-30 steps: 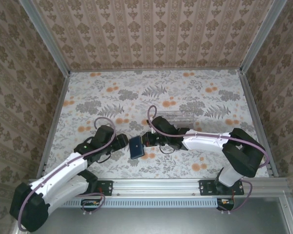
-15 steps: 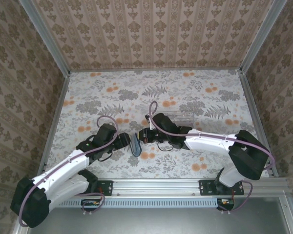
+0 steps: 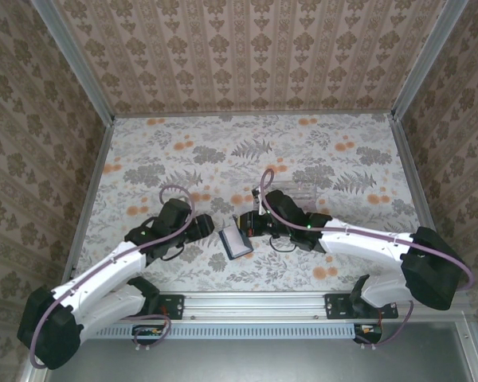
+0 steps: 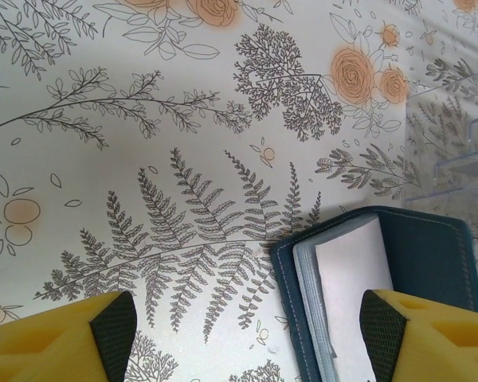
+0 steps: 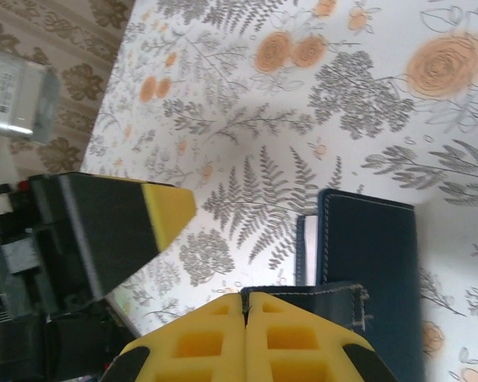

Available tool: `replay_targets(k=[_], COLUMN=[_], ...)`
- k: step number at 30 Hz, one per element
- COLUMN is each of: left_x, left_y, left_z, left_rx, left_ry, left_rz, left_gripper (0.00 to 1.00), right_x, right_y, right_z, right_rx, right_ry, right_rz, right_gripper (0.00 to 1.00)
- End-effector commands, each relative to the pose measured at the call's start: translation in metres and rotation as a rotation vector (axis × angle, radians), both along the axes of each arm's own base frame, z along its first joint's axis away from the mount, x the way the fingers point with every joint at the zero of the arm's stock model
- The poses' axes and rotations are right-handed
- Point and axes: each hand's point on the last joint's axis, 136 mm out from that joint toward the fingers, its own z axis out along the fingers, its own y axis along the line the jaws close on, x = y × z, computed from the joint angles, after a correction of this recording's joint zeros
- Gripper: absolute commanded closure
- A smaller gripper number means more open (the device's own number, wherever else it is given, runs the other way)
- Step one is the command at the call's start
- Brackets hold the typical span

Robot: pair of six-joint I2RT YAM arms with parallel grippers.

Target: Take the credit cards out of the card holder

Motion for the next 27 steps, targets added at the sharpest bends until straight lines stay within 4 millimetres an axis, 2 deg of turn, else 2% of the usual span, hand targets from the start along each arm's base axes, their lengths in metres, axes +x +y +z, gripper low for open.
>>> replay_targets(k=[1,5,9,12,16,20,22,24,27], left_x=[0.003,0.003,0.002,0.003,0.002,-0.001,-0.003,-0.003,-0.006], left_y=[-0.007,-0.018,-0.031,-0.041,-0.056,-0.072,-0.078,-0.084,-0.093], left_z=[0.008,0.005,0.003,0.004,0.003,0.001,-0.003,-0.007,-0.013], left_rx=[0.011,0.014,0.024,0.022,0.010,-0.006,-0.010,-0.018,-0.035], left_ry=[-0.023,-0.015,-0.008,-0.014,-0.013,-0.007,0.001,0.009,0.026], left_rz=[-0.034,-0.070,-0.114,-0.140,-0.178,-0.217,-0.234,-0.244,-0.266], left_gripper=[0.23,0.24,0.24,0.25,0.33,0.47,0.49,0.55,0.56], right_x=[-0.001,0.000,-0.008,-0.014,-0.017,-0.017,-0.017,-0.015,-0.014], right_y=[-0.025,-0.066,-0.110,-0.130,-0.134,-0.123,-0.117,-0.113,-0.102], right_z=[-0.022,-0.047,-0.067,-0.074,-0.069,-0.046,-0.034,-0.024,-0.021], right_rx=[-0.094,-0.216,-0.350,-0.396,-0.408,-0.375,-0.376,-0.377,-0.367], right_ry=[0.009,0.031,0.032,0.027,0.007,-0.041,-0.072,-0.089,-0.081], right_rz=[-0.067,-0.173,-0.269,-0.289,-0.274,-0.222,-0.199,-0.190,-0.155], right_gripper=[1.00,1.00,1.00,0.99,0.76,0.68,0.65,0.61,0.57])
